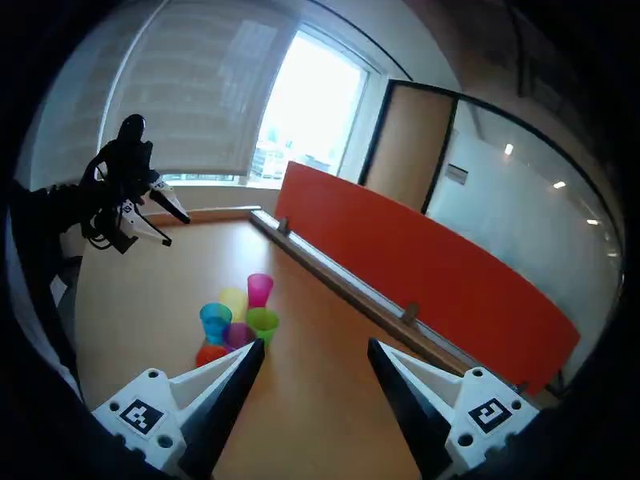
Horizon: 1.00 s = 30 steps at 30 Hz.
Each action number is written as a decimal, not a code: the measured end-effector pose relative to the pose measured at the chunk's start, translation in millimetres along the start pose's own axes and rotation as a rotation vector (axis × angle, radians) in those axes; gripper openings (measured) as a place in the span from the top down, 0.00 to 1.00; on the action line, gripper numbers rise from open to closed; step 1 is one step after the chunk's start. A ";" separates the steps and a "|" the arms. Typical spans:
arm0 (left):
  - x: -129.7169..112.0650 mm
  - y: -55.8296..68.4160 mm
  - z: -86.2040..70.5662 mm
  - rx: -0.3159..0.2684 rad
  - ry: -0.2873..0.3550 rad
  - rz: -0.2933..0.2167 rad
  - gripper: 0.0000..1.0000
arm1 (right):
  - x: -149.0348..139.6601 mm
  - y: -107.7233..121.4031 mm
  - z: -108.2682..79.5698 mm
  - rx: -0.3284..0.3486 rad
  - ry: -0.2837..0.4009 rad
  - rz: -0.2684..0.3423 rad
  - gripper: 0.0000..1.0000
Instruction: Pour water
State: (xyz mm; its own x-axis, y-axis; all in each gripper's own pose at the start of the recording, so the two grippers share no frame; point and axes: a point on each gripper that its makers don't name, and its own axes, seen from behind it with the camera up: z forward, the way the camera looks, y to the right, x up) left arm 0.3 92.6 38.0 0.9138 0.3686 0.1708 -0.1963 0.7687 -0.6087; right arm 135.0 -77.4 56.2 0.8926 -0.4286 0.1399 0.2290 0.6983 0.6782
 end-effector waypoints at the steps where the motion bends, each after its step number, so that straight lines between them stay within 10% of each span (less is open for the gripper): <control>1: -1.7 1.2 1.5 -0.005 -0.004 0.004 0.06 | 1.3 -0.5 1.0 0.005 0.002 -0.003 0.00; 30: -60.7 39.8 58.7 -0.201 -0.174 0.041 0.06 | 16.7 5.3 33.0 0.073 -0.004 -0.098 0.00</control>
State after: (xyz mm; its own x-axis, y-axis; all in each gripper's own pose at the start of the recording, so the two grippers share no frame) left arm -83.9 131.5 48.9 0.8285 0.4946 0.2626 -0.1416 0.6387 -0.7563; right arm 138.4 -99.7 86.0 0.8659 -0.4948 0.0731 0.2857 0.6094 0.7396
